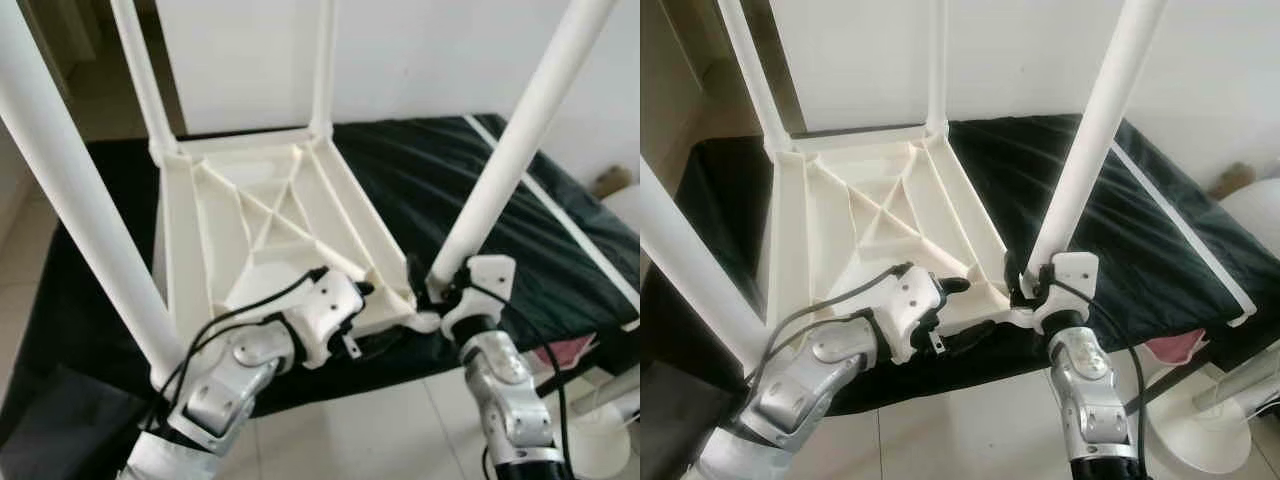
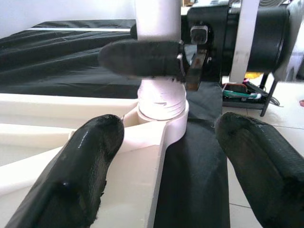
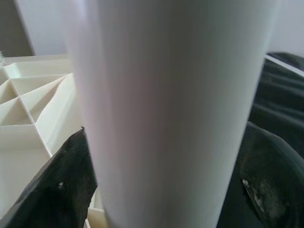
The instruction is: Building children table
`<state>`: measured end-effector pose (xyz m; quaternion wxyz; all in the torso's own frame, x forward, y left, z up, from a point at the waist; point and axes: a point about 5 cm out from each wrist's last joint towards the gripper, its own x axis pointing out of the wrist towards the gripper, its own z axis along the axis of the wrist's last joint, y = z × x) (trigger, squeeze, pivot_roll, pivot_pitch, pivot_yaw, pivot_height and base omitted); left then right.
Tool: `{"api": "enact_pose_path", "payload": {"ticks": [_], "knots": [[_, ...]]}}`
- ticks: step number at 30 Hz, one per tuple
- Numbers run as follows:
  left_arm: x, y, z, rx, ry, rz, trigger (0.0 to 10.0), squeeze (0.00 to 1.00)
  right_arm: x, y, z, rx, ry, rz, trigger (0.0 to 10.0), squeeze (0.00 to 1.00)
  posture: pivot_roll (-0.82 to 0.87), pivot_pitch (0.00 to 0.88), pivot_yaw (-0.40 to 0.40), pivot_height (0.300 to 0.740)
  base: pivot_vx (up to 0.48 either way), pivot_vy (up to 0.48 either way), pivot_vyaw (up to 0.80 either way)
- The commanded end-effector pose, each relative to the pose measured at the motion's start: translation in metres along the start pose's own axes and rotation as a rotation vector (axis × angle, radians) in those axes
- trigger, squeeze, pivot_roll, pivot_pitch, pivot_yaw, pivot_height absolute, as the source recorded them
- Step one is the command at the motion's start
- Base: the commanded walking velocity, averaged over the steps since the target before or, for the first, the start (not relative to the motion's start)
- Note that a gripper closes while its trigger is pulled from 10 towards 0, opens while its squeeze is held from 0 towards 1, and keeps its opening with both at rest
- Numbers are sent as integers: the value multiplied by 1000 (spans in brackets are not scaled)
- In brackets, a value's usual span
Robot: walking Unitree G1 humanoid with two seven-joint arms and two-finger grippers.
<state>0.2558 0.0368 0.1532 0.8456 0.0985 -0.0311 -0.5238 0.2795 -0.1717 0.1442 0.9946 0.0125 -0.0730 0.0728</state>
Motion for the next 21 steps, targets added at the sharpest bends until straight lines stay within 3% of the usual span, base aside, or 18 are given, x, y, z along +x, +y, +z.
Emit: {"api": "enact_pose_path", "payload": {"ticks": [1, 4, 11, 12, 13, 15, 16, 21], "knots": [[1, -3, 2, -2, -2, -66, 10000, 0, 0, -3, -4, 3, 26, 32, 10000, 0, -31, 17, -58, 740, 0, 0, 0], [1, -2, 3, -4, -6, -66, 10000, 0, 2, -8, -5, -45, 63, 170, 10000, 0, -34, 22, -57, 740, 0, 0, 0], [1, -2, 3, -7, -8, -64, 10000, 0, 3, -13, -7, -102, 98, 285, 10000, 0, -36, 25, -56, 740, 0, 0, 0], [1, -1, 3, -8, -8, -64, 10000, 0, 4, -15, -8, -112, 110, 309, 4941, 0, -35, 26, -57, 740, 0, 0, 0], [1, -1, 3, -9, -8, -65, 10000, 0, 4, -16, -10, -122, 124, 336, 549, 0, -35, 27, -57, 740, 0, 0, 0], [1, -1, 3, -9, -8, -65, 10000, 0, 4, -17, -11, -124, 129, 346, 549, 0, -35, 27, -57, 740, 0, 0, 0], [1, -1, 4, -9, -8, -65, 10000, 0, 4, -17, -11, -126, 131, 355, 0, 0, -34, 28, -57, 740, 0, 0, 0], [1, -1, 4, -5, -8, -59, 10000, 0, 3, -17, -17, -141, 154, 392, 0, 0, -30, 35, -58, 740, 0, 0, 0]]}}
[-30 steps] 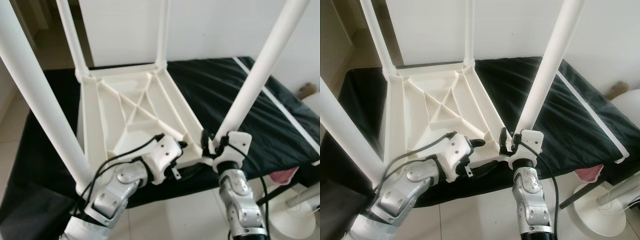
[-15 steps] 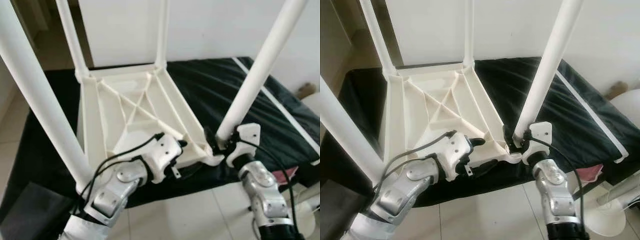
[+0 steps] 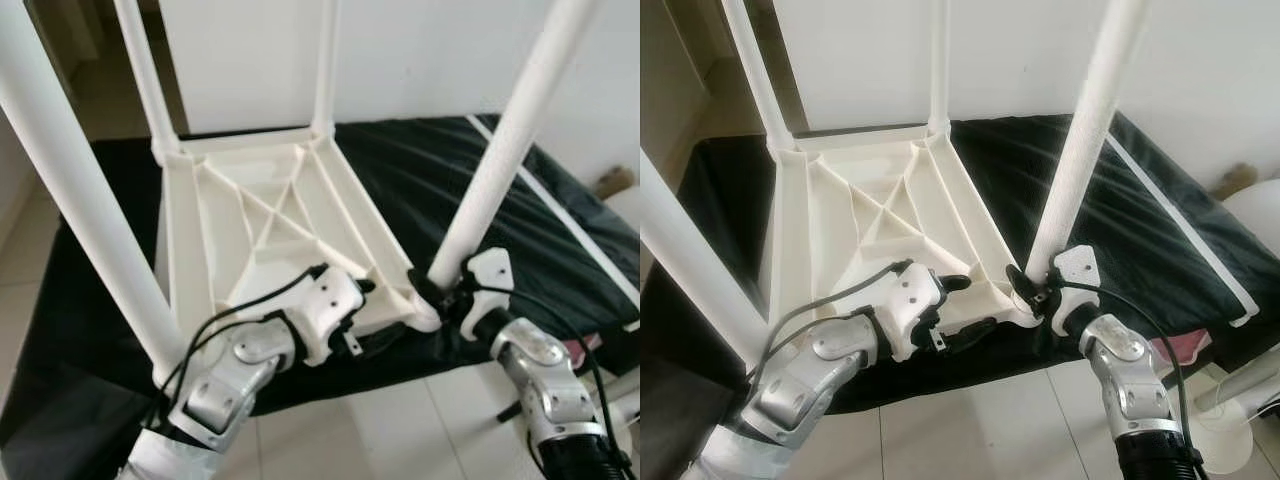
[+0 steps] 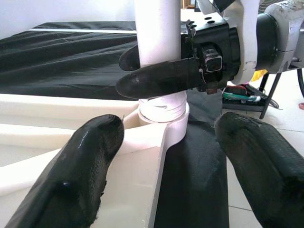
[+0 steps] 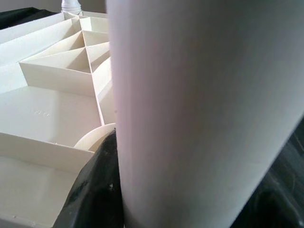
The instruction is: Building children table
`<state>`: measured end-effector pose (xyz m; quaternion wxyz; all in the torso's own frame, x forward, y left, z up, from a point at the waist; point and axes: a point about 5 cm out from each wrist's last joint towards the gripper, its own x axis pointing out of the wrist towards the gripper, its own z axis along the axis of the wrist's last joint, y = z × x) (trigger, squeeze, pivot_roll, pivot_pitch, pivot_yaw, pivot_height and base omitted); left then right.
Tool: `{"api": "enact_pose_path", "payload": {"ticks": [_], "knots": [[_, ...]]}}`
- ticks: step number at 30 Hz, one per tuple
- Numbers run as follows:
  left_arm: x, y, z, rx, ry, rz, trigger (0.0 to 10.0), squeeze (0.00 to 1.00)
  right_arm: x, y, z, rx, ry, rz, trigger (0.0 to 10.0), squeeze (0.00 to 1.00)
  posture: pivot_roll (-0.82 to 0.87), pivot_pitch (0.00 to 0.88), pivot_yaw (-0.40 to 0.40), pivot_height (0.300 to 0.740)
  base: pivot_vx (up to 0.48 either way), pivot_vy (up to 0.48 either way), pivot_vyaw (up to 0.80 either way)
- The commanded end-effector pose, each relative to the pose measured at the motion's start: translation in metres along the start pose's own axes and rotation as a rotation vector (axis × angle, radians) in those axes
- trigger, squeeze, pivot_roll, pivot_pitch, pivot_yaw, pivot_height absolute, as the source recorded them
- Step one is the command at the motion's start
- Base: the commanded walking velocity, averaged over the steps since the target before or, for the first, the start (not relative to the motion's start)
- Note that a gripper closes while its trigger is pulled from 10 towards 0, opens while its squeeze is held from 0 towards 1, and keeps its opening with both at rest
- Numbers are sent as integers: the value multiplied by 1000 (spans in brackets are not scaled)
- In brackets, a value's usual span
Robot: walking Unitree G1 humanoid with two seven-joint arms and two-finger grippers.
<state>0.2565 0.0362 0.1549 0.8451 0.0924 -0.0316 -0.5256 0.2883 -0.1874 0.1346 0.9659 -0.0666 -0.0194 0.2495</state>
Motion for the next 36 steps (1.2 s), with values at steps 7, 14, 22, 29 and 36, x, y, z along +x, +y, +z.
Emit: {"api": "enact_pose_path", "payload": {"ticks": [7, 14, 22, 29, 36], "knots": [[0, -3, 3, -3, -5, -58, 10000, 0, -1, 0, -10, -12, 56, 19, 10000, 0, -33, 38, -60, 740, 0, 0, 0], [0, -4, 3, -5, -6, -60, 10000, 0, -2, 1, -11, 8, 66, -53, 10000, 0, -36, 39, -61, 740, 0, 0, 0], [0, -4, 3, -5, -7, -60, 10000, 0, -3, 4, -14, 49, 72, -170, 10000, 0, -41, 39, -57, 740, 0, 0, 0], [0, -5, 3, -9, -8, -65, 10000, 0, -2, 14, -15, 97, 84, -256, 10000, 0, -43, 43, -54, 740, 0, 0, 0], [0, -5, 2, -14, -6, -66, 10000, 0, 0, 27, -21, 187, 86, -526, 10000, 0, -40, 46, -58, 740, 0, 0, 0]]}}
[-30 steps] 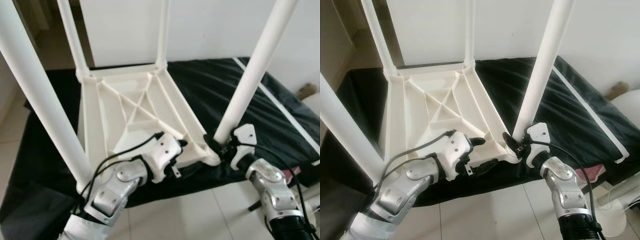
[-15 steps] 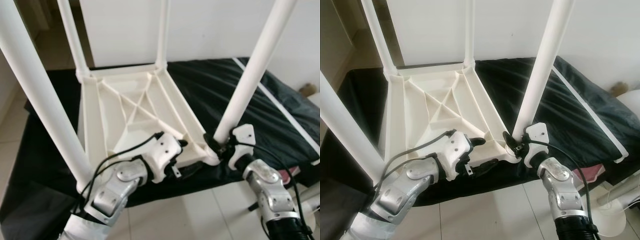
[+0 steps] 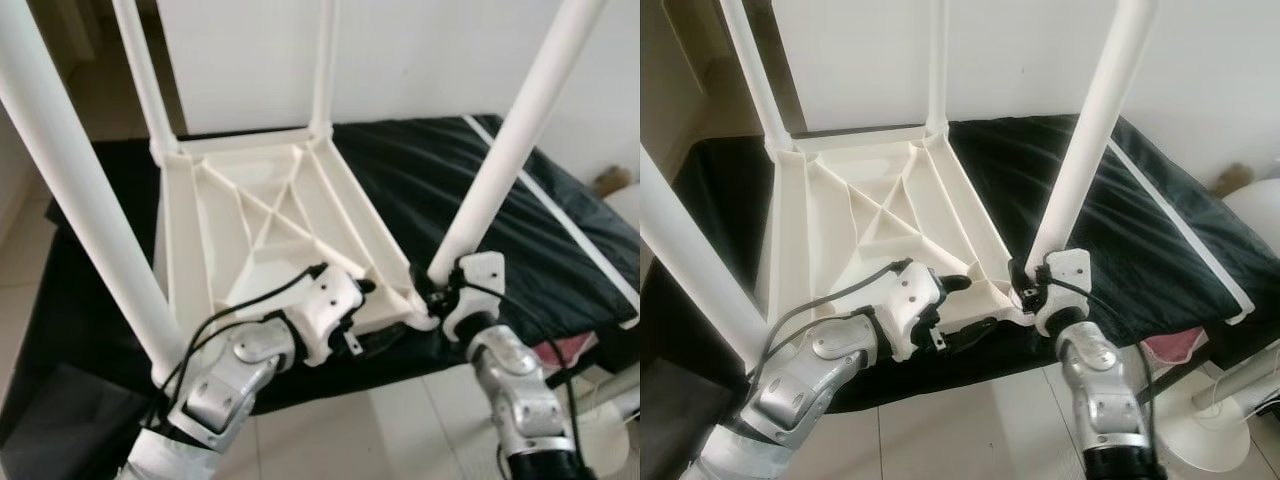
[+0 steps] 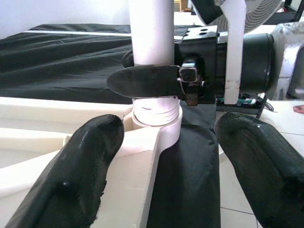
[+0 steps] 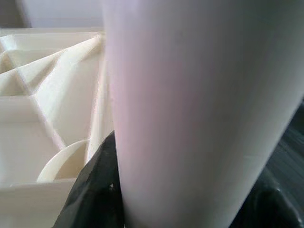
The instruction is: Building children table
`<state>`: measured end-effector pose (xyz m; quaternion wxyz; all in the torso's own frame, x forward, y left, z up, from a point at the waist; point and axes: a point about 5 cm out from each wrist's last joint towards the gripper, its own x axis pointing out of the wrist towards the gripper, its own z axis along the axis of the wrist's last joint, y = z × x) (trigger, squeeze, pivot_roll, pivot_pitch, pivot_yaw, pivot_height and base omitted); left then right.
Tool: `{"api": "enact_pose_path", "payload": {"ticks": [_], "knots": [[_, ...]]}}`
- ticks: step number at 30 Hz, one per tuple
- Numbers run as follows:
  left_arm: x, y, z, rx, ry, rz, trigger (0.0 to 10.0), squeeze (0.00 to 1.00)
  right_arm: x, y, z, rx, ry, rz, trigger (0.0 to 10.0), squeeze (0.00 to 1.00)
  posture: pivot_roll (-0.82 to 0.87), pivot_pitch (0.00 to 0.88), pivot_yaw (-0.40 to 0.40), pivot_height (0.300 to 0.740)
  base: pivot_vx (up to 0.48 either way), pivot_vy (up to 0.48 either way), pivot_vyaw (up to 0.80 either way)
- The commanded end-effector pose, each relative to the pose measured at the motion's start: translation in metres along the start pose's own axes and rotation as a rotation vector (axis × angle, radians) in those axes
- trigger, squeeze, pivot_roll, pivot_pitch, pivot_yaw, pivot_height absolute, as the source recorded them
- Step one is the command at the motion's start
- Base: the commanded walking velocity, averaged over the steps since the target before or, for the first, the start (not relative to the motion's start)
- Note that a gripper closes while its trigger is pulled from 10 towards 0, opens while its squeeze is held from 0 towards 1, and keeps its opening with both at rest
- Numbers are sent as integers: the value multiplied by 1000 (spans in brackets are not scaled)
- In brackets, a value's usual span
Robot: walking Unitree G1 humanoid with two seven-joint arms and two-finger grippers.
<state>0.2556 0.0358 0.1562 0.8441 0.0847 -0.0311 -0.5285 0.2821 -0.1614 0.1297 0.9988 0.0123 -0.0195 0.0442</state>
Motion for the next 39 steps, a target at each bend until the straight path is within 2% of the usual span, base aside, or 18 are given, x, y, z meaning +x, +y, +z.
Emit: {"api": "enact_pose_path", "payload": {"ticks": [1, 3, 5, 9, 16, 19, 27, 28, 39], "knots": [[0, -5, 1, -2, 2, -60, 10000, 0, -7, -1, -21, 25, 98, -150, 10000, 0, -40, 46, -58, 740, 0, 0, 0], [1, -5, 1, -2, 1, -59, 10000, 0, -8, 1, -22, 30, 101, -171, 10000, 0, -40, 46, -58, 740, 0, 0, 0], [1, -5, 1, -4, 1, -60, 10000, 0, -8, 12, -25, 63, 111, -187, 10000, 0, -37, 48, -60, 740, 0, 0, 0], [0, -5, 0, -7, 2, -60, 10000, 0, -10, 22, -26, 92, 121, -197, 10000, 0, -36, 48, -59, 740, 0, 0, 0], [1, -6, 0, -11, 4, -66, 10000, 0, -10, 20, -25, 105, 130, -234, 10000, 0, -41, 48, -54, 740, 0, 0, 0], [0, -5, 0, -9, 6, -73, 10000, 0, -11, 31, -22, 113, 106, -182, 10000, 0, -46, 46, -47, 740, 0, 0, 0], [1, -6, 0, -10, 4, -80, 10000, 0, -12, 31, -22, 122, 104, -192, 10000, 0, -49, 39, -45, 740, 0, 0, 0], [1, -6, 0, -10, 2, -83, 10000, 0, -12, 30, -18, 135, 77, -179, 10000, 1000, -50, 34, -44, 740, 0, 0, 0], [2, -7, 0, -14, 1, -87, 10000, 0, -13, 21, -11, 133, 39, -141, 10000, 1000, -50, 29, -48, 740, 0, 0, 0]]}}
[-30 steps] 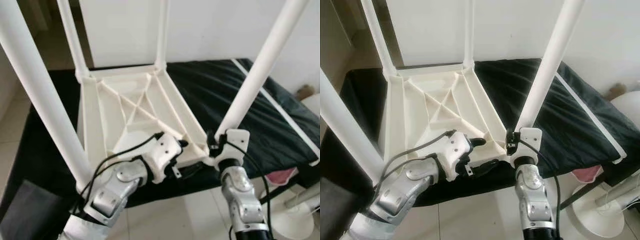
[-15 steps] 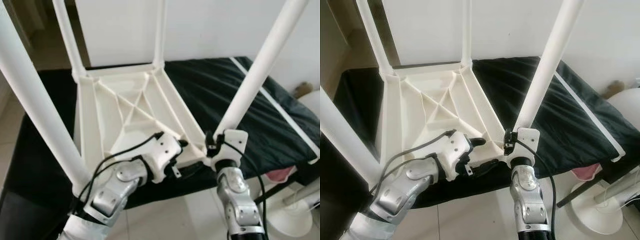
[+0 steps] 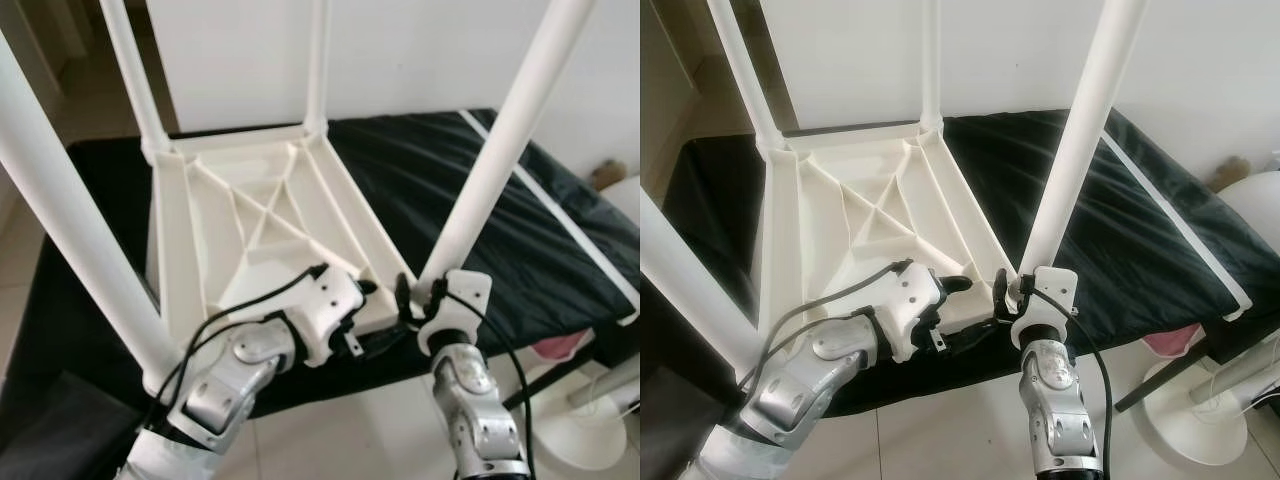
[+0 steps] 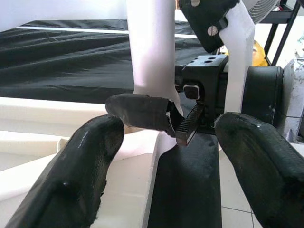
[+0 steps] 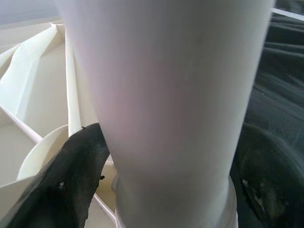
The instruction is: Building children table
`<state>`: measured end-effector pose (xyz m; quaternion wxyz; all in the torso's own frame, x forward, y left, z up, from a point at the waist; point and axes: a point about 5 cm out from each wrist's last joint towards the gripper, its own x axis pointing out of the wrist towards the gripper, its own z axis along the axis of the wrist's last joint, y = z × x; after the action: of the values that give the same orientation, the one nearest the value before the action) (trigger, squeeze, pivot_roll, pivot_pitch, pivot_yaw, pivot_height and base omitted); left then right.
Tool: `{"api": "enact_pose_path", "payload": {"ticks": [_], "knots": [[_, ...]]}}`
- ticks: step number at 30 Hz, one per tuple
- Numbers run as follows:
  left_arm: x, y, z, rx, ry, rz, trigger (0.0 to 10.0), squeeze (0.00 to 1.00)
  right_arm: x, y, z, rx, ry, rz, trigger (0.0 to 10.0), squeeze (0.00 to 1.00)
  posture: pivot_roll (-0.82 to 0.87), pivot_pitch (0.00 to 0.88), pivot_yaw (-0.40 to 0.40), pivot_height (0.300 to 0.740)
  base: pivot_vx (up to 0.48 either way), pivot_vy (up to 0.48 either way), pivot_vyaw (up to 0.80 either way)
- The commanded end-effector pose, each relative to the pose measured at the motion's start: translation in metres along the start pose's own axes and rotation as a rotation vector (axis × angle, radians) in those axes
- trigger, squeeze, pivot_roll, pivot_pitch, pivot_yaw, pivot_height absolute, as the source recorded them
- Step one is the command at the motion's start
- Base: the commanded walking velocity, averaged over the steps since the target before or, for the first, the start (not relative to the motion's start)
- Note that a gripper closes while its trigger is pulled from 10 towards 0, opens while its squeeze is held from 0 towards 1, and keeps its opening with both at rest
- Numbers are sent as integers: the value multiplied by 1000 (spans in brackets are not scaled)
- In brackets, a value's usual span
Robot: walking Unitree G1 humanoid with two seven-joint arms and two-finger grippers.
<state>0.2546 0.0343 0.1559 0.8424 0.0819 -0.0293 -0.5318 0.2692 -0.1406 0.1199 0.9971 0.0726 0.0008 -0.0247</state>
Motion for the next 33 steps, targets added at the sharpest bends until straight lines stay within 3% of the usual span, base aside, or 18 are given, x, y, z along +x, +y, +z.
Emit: {"api": "enact_pose_path", "payload": {"ticks": [1, 6, 7, 13, 18, 20, 30, 31, 32, 33], "knots": [[1, -5, 0, -9, 1, -79, 10000, 0, -2, -4, 2, 4, -4, 21, 10000, 1000, -50, 27, -49, 740, 0, 0, 0], [1, -5, 0, -11, 1, -76, 10000, 0, -3, -19, 7, -37, -15, 93, 10000, 1000, -48, 22, -53, 740, 0, 0, 0], [1, -5, 0, -11, 1, -76, 10000, 0, -3, -24, 9, -59, -18, 133, 10000, 0, -48, 20, -53, 740, 0, 0, 0], [1, -6, 0, -17, 2, -84, 10000, 0, 0, -35, 20, -120, -44, 303, 10000, 0, -52, 18, -51, 740, 0, 0, 0], [1, -6, 0, -17, 2, -85, 10000, 0, 3, -38, 23, -139, -44, 351, 10000, 0, -50, 17, -51, 740, 0, 0, 0], [1, -6, 1, -14, 0, -84, 10000, 0, 7, -39, 27, -182, -31, 448, 10000, 0, -46, 12, -54, 740, 0, 0, 0], [1, -4, 2, -8, -2, -78, 10000, 0, 17, -40, 26, -264, 9, 558, 10000, 0, -40, 8, -60, 740, 0, 0, 0], [1, -4, 2, -8, -3, -76, 10000, 0, 18, -40, 25, -275, 15, 583, 8235, 0, -36, 8, -64, 740, 0, 0, 0], [1, -4, 2, -7, -4, -73, 10000, 0, 19, -41, 26, -273, 17, 598, 0, 0, -36, 8, -64, 740, 0, 0, 0], [1, -4, 3, -6, -5, -69, 10000, 0, 20, -41, 27, -272, 14, 607, 0, 0, -28, 10, -70, 740, 0, 0, 0]]}}
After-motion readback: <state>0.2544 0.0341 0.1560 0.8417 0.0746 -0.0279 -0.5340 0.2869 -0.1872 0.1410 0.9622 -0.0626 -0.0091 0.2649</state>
